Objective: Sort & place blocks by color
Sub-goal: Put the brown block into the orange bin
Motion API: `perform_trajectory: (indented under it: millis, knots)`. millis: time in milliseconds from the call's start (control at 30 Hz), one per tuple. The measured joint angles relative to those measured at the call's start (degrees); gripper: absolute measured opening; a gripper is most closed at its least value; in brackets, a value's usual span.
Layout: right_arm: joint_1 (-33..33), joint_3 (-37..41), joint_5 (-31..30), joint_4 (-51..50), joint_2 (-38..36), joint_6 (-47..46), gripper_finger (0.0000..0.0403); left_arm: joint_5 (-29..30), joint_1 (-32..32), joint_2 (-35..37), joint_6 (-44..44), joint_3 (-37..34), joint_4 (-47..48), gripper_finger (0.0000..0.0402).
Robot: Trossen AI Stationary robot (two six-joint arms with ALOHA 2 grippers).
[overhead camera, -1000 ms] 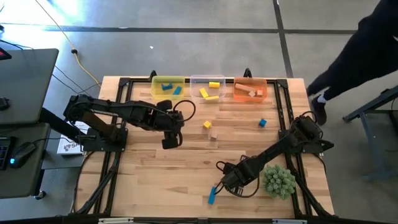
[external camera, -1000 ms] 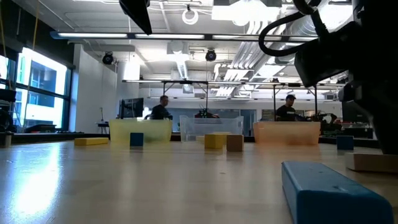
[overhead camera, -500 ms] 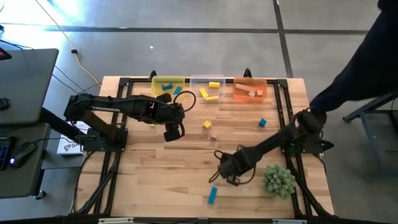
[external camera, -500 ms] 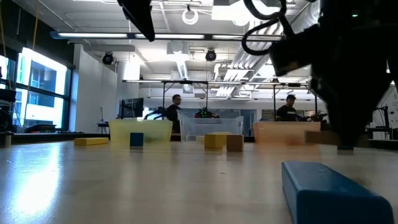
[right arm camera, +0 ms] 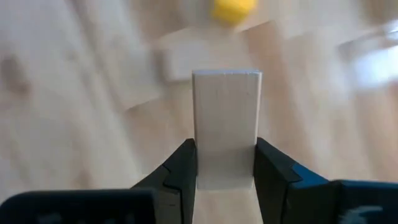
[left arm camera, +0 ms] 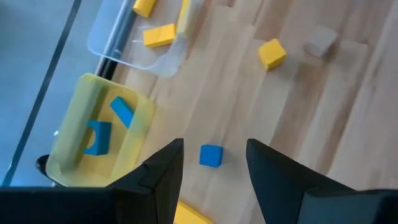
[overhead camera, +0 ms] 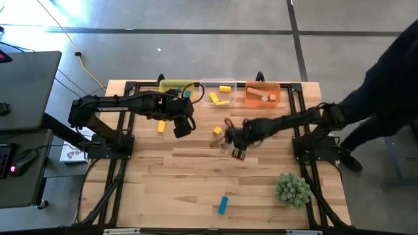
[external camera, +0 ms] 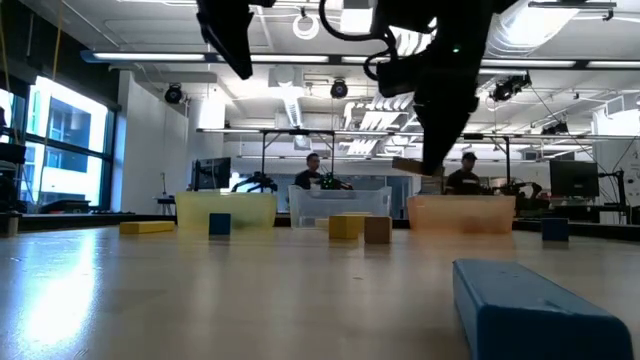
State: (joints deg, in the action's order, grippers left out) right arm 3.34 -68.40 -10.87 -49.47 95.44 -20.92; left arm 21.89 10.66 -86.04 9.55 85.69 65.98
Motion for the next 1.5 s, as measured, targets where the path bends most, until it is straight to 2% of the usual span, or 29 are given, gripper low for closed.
perform_trajectory:
  millis: [333,533,900,1200,1500]
  knots:
    - [-19.7,-0.1,-2.2,0.9,-6.7,13.3,0.0096,-0.2,5.9,0.0,-6.0,0.0,-8.1,0.0165]
    - [-31.8,-0.1,-2.5,3.9,-7.9,18.2,0.0096,-0.2,9.5,0.0,-10.2,0.0,-15.1,0.0165]
    - [-47.9,-0.1,6.2,9.0,-7.3,24.4,0.0096,-0.3,15.5,0.0,-10.8,0.0,-18.6,0.0165]
    - [-54.3,-0.1,10.9,7.6,-1.9,24.4,0.0096,-0.3,17.6,0.0,-10.7,0.0,-18.7,0.0165]
    - [-54.4,-0.1,9.4,4.1,3.8,22.8,0.0096,-1.6,17.9,0.0,-10.5,0.0,-18.7,0.0165]
